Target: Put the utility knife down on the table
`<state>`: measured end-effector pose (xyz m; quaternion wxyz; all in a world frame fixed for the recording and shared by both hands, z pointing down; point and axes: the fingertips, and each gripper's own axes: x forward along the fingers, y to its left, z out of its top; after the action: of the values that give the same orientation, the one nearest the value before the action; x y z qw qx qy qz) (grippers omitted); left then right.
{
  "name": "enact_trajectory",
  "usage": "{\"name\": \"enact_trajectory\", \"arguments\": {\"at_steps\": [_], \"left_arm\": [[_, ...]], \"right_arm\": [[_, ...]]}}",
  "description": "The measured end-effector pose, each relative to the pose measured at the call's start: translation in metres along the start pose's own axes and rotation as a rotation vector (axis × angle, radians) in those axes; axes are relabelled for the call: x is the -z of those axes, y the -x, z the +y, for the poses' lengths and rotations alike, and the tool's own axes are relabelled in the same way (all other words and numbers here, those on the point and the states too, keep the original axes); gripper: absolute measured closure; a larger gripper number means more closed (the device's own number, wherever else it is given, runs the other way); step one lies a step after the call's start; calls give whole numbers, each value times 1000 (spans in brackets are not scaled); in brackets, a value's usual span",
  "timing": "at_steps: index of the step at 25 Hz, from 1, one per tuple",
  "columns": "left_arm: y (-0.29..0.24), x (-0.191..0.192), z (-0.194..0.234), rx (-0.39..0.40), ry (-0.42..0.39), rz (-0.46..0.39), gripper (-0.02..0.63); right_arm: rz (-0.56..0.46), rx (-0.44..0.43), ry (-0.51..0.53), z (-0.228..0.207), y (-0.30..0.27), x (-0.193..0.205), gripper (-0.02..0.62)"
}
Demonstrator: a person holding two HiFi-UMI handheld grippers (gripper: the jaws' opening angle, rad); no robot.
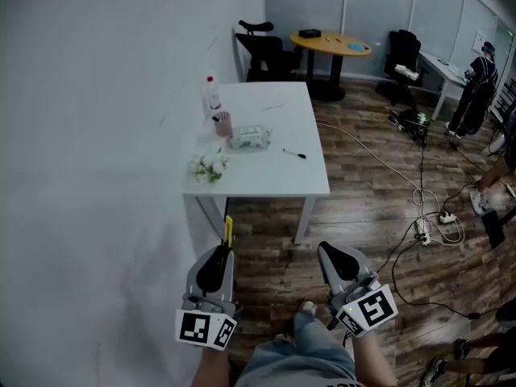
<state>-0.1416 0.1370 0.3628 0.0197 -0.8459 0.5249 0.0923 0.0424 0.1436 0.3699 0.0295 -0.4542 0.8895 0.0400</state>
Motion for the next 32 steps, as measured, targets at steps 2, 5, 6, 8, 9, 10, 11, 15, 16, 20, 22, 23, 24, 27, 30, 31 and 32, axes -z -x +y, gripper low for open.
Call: {"name": "enact_trajectory", "arguments": {"at_steps": [2,5,6,8,9,10,11,15,16,20,22,23,24,27,30,31,32], "left_arm": [[-7,3,3,0,7,0,523],[-22,6,8,-1,10,0,523],[-27,7,10,-1,10,-1,523],[-39,7,12,-1,9,-2,523],[-46,8,13,-1,8,-3,523],[-53,8,14,-2,6,-4,523],[-60,8,16,-3,5,-6,523],[-91,9,21,-6,4,-14,523],[-98,10,22,-6,4,-15,523],[-125,13,26,-10,3,-17,523],[-138,15,27,-14,3,-15,523],[-144,16,27,-16,1,-13,523],[-149,17,27,-18,0,-10,523],[-167,19,26,-22,-6,-5,523],[-183,20,24,-26,-12,0,523],[-188,21,24,-28,-13,0,523],[-193,21,24,-30,-15,1,523]], "right_arm": [[1,1,-1,-5,-6,1,603],[-3,-1,-4,-17,-17,4,603],[-4,-2,-5,-21,-21,4,603],[-6,-6,-5,-31,-31,4,603],[-8,-10,-4,-36,-36,4,603],[-10,-13,-2,-41,-41,4,603],[-11,-17,0,-47,-46,3,603],[-15,-33,6,-69,-69,2,603],[-16,-36,6,-75,-74,2,603],[-17,-49,6,-97,-94,2,603],[-17,-56,5,-107,-103,3,603],[-17,-60,3,-113,-106,3,603],[-18,-64,1,-118,-110,4,603],[-21,-73,-8,-134,-119,5,603],[-25,-84,-16,-149,-128,5,603],[-26,-87,-18,-153,-131,6,603],[-27,-91,-20,-158,-134,7,603]]}}
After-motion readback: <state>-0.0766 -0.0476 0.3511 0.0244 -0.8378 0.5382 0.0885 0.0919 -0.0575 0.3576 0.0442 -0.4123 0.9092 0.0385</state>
